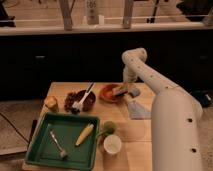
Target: Wipe red bowl with eraser
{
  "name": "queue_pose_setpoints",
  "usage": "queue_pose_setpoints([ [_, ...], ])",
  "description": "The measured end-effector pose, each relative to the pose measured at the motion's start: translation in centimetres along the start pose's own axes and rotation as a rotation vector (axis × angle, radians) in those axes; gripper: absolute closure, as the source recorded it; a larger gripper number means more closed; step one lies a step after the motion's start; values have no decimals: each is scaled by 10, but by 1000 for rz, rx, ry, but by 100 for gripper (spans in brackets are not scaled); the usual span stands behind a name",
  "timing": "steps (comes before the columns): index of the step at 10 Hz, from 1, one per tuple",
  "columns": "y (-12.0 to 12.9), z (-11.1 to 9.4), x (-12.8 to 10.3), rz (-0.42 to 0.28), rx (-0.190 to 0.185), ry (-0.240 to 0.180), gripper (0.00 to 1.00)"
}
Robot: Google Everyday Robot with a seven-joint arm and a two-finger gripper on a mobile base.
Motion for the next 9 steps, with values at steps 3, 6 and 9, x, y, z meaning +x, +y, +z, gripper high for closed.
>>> queue_pose_setpoints([
  [3, -30, 5, -9, -1, 12, 4, 97],
  [6, -39, 3, -37, -53, 20, -28, 97],
  [9, -25, -2, -63, -136, 24, -72, 97],
])
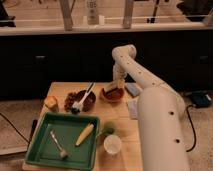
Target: Wipe red bowl with eraser
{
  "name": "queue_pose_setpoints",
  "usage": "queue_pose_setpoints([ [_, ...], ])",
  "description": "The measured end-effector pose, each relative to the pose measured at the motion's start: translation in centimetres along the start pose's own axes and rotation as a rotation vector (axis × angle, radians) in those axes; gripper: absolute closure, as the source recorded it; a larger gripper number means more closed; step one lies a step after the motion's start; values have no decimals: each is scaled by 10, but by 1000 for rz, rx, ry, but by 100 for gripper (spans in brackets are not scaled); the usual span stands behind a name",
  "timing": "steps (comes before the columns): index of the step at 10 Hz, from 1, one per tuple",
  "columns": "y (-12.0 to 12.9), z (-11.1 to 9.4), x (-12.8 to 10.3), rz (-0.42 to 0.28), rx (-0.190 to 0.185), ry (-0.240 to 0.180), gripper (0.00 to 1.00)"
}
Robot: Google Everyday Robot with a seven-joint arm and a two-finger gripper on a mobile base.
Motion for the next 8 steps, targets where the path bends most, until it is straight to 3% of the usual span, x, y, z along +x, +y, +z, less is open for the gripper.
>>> queue_pose_setpoints([
  [4, 35, -5, -14, -61, -14, -29, 97],
  [8, 50, -4, 25, 1, -30, -9, 97],
])
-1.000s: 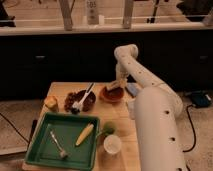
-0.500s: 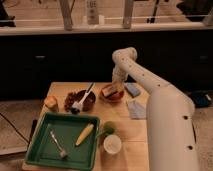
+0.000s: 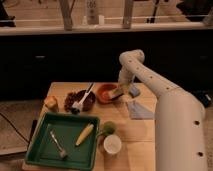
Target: Wipe red bowl with eraser
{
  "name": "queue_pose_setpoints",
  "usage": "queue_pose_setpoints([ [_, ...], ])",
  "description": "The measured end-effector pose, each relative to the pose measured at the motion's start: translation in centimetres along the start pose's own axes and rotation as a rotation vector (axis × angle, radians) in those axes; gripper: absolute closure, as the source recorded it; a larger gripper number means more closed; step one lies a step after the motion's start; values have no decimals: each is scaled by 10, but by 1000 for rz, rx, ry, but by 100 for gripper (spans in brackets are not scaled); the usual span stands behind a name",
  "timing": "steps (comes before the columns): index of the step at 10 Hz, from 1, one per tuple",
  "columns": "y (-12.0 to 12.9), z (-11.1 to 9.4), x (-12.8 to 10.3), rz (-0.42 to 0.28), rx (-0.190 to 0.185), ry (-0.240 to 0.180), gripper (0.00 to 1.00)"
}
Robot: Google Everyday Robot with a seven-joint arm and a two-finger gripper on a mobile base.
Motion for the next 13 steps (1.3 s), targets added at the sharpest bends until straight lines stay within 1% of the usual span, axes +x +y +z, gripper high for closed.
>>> queue_pose_setpoints([
  [3, -10, 3, 12, 39, 2, 11, 97],
  [4, -21, 2, 15, 45, 7, 15, 97],
  [6, -34, -1, 8, 35, 20, 14, 97],
  [8, -38, -4, 2, 17, 23, 15, 97],
  [10, -45, -4, -15, -21, 27, 7, 97],
  [11, -47, -1, -31, -54, 22, -2, 97],
  [13, -46, 2, -50, -101, 13, -10, 97],
])
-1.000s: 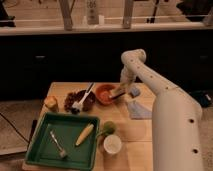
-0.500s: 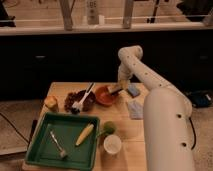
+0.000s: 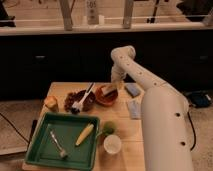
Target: Wipe red bowl with eraser
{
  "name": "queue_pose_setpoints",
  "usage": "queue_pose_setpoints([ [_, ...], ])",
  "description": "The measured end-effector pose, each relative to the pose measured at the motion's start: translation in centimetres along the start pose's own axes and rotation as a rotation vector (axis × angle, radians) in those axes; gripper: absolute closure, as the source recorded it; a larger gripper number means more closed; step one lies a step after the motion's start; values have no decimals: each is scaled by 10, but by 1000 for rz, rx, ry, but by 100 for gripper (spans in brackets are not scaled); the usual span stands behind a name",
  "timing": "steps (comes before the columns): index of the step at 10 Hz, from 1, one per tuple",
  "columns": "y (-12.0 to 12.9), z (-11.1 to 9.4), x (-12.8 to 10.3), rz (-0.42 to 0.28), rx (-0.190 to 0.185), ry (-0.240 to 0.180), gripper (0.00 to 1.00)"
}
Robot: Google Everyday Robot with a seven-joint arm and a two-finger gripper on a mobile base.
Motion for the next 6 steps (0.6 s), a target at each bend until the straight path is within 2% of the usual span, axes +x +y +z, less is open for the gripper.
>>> queue_pose_setpoints([
  [1, 1, 1, -14, -35, -4, -7, 97],
  [3, 17, 1, -21, -72, -17, -10, 97],
  [6, 35, 2, -2, -46, -28, -5, 97],
])
